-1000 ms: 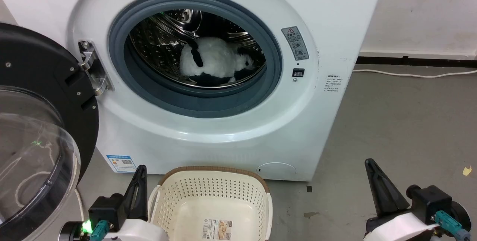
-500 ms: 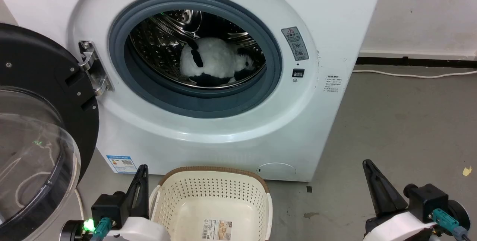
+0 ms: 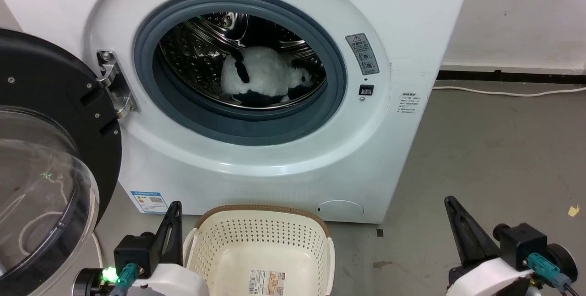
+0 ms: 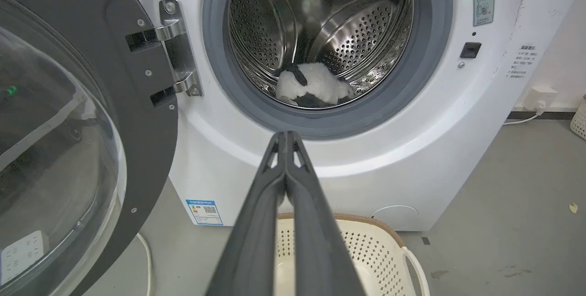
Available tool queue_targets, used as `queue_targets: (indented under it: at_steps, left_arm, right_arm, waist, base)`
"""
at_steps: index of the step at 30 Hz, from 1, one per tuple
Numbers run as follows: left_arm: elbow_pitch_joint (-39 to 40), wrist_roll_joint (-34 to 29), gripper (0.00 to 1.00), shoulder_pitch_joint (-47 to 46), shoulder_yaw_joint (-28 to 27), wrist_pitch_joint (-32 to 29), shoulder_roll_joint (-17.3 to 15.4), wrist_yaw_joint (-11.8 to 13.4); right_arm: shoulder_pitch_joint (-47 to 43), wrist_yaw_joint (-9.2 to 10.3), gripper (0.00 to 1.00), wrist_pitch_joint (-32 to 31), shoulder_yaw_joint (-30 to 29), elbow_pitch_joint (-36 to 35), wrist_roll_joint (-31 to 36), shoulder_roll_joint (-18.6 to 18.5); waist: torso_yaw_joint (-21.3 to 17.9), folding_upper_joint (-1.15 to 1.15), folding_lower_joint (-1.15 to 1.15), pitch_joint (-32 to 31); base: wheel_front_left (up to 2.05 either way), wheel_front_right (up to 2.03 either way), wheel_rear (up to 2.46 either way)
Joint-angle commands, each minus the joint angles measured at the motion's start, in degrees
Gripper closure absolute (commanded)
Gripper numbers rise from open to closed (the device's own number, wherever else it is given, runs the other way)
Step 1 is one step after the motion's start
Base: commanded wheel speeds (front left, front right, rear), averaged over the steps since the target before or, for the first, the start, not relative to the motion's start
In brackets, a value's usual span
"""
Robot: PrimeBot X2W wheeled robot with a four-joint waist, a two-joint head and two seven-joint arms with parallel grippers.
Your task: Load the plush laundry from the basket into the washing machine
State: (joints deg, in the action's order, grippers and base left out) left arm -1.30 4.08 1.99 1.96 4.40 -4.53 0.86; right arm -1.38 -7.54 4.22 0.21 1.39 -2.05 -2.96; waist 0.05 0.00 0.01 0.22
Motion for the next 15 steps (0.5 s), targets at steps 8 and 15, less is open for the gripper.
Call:
queue_targets:
  at_steps: [8, 15]
  left_arm:
    - [0.50, -1.26, 1.00, -1.30, -0.63, -1.28, 0.48, -0.25]
    - [0.71, -2.00, 1.00, -1.48, -0.98, -2.10, 0.79, -0.41]
  right_arm:
    - [0.99, 0.04, 1.00, -1.09, -0.11, -0.64, 0.63, 0.07]
    - [1.09, 0.05, 1.00, -1.91, -0.14, -0.83, 1.01, 0.07]
  waist:
    - [-0.01, 0.00, 0.00, -0.05]
    - [-0.02, 0.00, 0.00, -0.10]
  base:
    - [0.00, 0.00, 0.00]
    - [0.00, 0.00, 0.00]
